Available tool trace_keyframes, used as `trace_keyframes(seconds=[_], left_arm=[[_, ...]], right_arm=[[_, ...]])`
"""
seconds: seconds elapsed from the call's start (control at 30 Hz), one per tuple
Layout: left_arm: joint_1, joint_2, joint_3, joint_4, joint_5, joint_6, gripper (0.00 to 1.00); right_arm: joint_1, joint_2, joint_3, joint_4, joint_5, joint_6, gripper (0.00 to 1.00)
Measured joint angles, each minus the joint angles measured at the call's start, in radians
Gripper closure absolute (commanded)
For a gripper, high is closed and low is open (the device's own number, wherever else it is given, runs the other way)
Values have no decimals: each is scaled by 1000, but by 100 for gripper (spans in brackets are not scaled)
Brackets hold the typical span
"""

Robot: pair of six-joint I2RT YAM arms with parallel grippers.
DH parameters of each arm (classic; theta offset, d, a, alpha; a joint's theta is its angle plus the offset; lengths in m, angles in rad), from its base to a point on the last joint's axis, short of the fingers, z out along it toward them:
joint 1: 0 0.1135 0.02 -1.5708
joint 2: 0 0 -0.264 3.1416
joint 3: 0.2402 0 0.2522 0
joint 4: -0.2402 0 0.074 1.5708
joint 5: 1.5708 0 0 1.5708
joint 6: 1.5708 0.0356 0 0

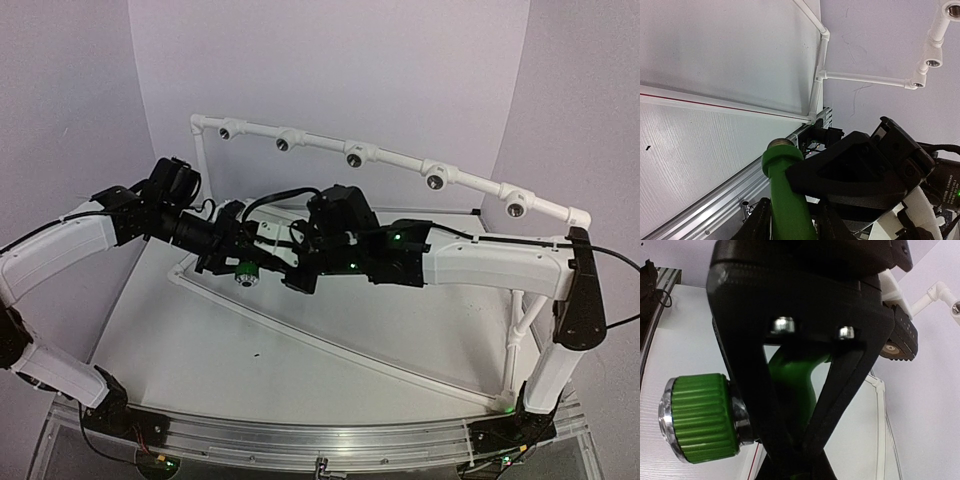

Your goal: Install the water faucets

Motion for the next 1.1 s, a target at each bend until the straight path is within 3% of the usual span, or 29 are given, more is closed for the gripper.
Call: trace_keyframes(seconds=[0.07, 0.13, 0.2, 0.33, 0.53, 1.1], left_arm=[[-1, 5, 0, 1, -5, 2, 84], [-1, 6, 0, -2, -9, 5, 88], [-2, 6, 0, -4, -9, 2, 91], [-7, 3, -9, -3, -11, -3, 99], [-12, -47, -54, 29, -14, -27, 100], [-14, -94, -65, 101, 74, -42, 100]], right_arm=[[-1, 3, 0, -5, 1, -7, 92], [-1, 4, 0, -8, 0, -18, 69], [0, 4, 0, -7, 0, -21, 53], [-2, 3, -2, 17, 21, -22, 44], [-1, -28, -76, 40, 22, -21, 44], [-2, -49, -74, 32, -28, -23, 63]])
